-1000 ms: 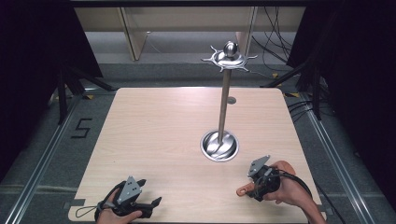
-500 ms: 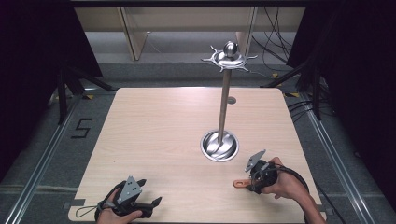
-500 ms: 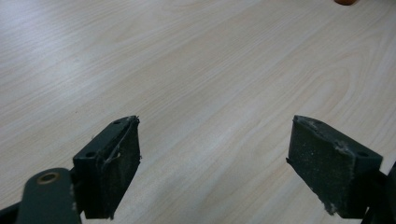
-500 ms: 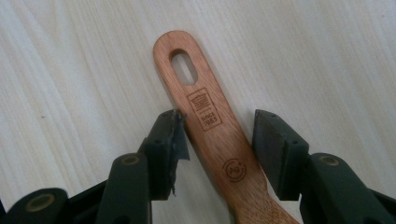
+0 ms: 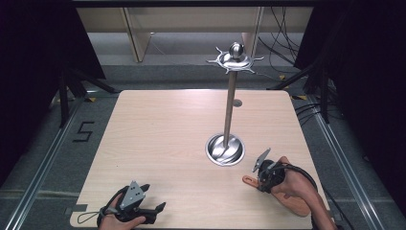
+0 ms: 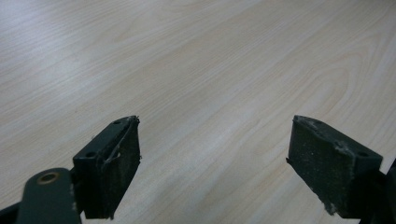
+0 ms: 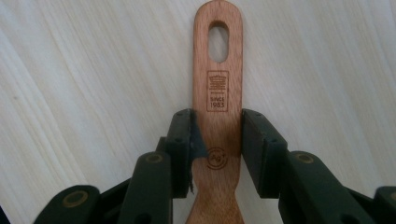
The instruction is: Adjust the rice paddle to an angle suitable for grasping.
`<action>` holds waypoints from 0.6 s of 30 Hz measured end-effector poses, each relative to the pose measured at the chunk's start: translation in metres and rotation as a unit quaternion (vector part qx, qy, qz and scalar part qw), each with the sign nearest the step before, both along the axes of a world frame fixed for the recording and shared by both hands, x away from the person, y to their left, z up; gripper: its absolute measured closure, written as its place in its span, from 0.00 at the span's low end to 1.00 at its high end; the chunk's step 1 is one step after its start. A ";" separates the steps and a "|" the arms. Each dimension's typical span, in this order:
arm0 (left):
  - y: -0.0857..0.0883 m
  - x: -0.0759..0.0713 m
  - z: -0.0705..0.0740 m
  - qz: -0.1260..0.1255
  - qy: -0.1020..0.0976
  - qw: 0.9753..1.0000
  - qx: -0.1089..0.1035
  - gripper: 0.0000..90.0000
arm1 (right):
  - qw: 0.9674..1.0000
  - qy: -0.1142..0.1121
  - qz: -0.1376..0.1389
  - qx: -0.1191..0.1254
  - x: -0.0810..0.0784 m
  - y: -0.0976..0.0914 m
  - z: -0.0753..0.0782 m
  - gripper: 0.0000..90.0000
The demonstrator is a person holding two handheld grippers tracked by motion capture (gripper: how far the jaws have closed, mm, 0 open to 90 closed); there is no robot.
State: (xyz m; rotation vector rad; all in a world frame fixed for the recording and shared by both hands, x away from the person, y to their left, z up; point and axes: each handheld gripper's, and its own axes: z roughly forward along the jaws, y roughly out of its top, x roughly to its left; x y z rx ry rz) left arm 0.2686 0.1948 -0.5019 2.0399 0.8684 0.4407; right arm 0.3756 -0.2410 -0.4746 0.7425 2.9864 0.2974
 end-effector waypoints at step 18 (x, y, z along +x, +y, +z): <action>0.000 0.001 0.000 0.001 -0.001 1.000 0.002 0.18 | 0.999 0.012 -0.012 -0.049 0.000 0.001 0.003 0.73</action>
